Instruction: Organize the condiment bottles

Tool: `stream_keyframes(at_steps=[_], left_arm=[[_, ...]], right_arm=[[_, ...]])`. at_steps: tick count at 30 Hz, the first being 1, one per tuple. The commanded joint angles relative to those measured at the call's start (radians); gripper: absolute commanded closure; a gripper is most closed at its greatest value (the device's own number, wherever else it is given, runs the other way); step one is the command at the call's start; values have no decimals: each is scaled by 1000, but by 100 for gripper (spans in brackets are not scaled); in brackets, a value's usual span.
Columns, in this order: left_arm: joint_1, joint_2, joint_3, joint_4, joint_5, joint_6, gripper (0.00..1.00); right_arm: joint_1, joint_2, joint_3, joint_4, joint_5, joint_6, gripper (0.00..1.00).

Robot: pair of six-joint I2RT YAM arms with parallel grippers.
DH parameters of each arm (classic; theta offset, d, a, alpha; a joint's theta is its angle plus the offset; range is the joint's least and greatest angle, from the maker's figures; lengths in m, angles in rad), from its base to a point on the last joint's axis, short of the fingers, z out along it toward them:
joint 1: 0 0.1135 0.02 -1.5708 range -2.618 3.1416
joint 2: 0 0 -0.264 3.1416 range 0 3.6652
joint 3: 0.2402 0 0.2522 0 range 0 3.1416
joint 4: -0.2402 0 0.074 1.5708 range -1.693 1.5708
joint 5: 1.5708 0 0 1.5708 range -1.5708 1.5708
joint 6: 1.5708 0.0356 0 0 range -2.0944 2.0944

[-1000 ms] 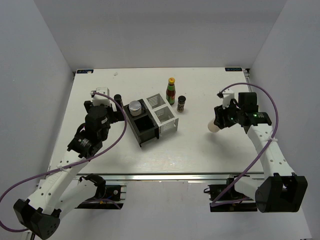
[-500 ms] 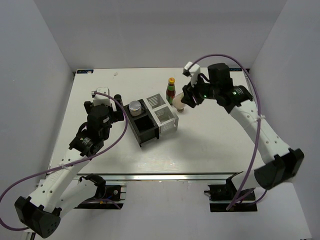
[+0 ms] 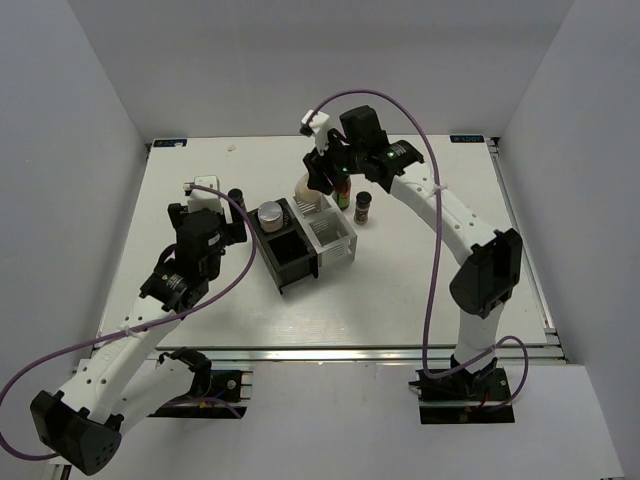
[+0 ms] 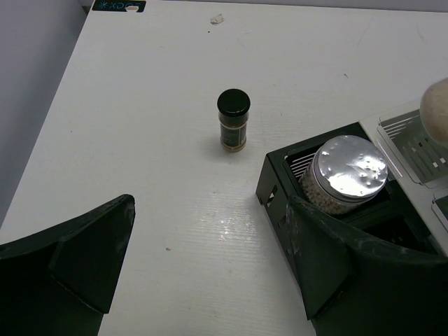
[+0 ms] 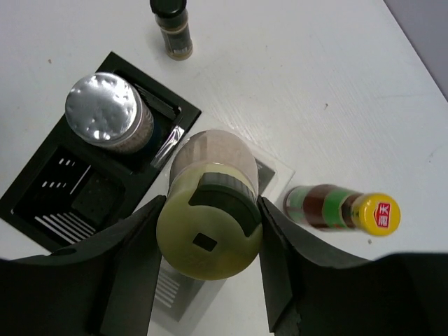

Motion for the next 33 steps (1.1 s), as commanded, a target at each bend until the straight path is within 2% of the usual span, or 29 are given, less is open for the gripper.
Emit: stream_keyframes(at_steps=[1, 8, 23, 33], left_arm=[[4, -7, -3, 19, -14, 12, 2], [4, -8, -2, 21, 0, 12, 2], [4, -11, 1, 21, 12, 12, 2], [4, -13, 1, 19, 15, 12, 2]], right_arm=[[2, 33, 95, 16, 33, 6, 100], [7, 117, 118, 2, 72, -13, 100], [34, 124, 94, -70, 125, -46, 100], [59, 150, 138, -122, 168, -55, 100]])
